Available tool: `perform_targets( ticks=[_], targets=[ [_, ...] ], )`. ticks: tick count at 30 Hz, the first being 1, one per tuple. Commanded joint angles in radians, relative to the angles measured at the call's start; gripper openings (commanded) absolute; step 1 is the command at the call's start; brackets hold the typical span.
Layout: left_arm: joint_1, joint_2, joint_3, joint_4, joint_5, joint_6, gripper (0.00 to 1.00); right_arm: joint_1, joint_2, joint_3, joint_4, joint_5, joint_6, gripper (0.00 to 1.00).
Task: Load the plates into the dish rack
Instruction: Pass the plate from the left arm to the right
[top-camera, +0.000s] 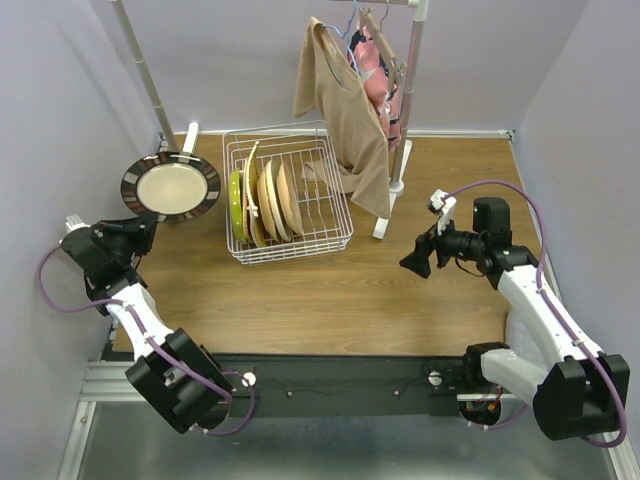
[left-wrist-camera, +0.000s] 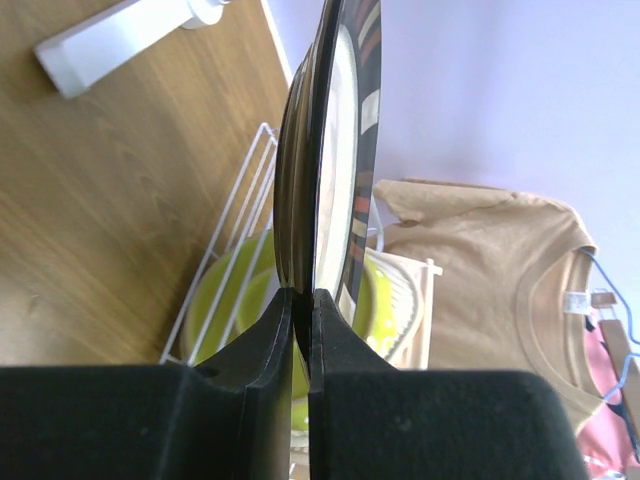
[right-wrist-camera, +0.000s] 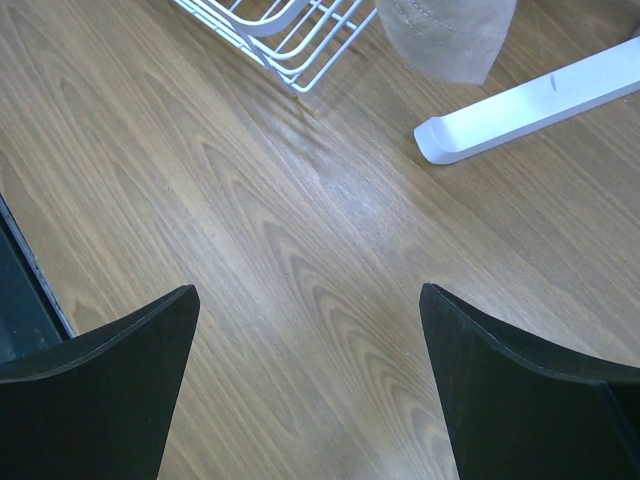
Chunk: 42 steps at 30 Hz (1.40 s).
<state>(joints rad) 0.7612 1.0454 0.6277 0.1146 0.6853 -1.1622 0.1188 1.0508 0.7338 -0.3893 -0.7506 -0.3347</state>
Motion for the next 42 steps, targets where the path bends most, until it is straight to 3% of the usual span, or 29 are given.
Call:
perform_targets(
  ticks=[1,42],
  targets=[
    [-0.025,-0.038,0.084,0.168,0.046,-0.09,0.0,0.005,0.002,0.009,-0.014,-0.026,-0.015,1.0],
    [-0.321,-0.084,0.188,0.206,-0.035,-0.234,0.0,0.007,0.005,0.042,-0.026,-0.105,0.003,1.0]
  ],
)
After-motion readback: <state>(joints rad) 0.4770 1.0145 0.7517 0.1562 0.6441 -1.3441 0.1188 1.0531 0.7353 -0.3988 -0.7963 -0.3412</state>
